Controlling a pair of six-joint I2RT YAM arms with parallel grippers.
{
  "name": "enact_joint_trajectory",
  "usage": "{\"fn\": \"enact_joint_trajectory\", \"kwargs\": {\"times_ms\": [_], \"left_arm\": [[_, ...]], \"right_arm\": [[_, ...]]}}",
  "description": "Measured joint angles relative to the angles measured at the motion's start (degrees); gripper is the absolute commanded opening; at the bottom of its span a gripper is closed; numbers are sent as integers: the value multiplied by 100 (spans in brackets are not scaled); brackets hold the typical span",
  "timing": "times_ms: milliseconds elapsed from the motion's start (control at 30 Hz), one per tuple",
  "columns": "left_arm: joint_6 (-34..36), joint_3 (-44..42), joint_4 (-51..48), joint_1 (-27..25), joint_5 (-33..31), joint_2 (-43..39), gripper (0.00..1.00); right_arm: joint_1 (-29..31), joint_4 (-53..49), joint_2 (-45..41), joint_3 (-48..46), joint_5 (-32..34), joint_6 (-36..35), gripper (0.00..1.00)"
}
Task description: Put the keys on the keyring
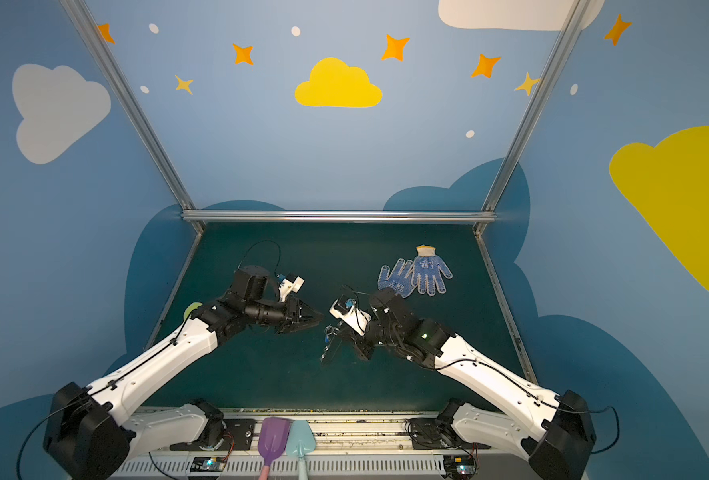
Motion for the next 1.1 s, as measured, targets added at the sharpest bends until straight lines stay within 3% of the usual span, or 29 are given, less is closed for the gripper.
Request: {"fn": "enact_joint_trajectory", "kwargs": {"times_ms": [133, 300, 533, 733, 900, 1100], "left_arm": [[2, -120, 4, 7, -127, -236, 47], [518, -61, -474, -129, -807, -745, 48], [1978, 669, -1436, -1141, -2356, -898, 47], [2826, 70, -1329, -1705, -3488, -1412, 55], [3469, -9, -1178, -2330, -4612, -1530, 56], [4083, 2, -887, -2645, -5154, -1353, 59]], "right_arm": [[-9, -140, 133, 96, 33, 389, 0], [-13, -758, 728, 721, 13, 669, 0], [-92, -1534, 1150, 1416, -199, 905, 0], [-291, -1781, 1167, 1545, -682, 1091, 0], [-341, -1897, 1167, 1567, -1075, 1207, 0], [-341, -1930, 1174, 1633, -1294, 1266, 0]]}}
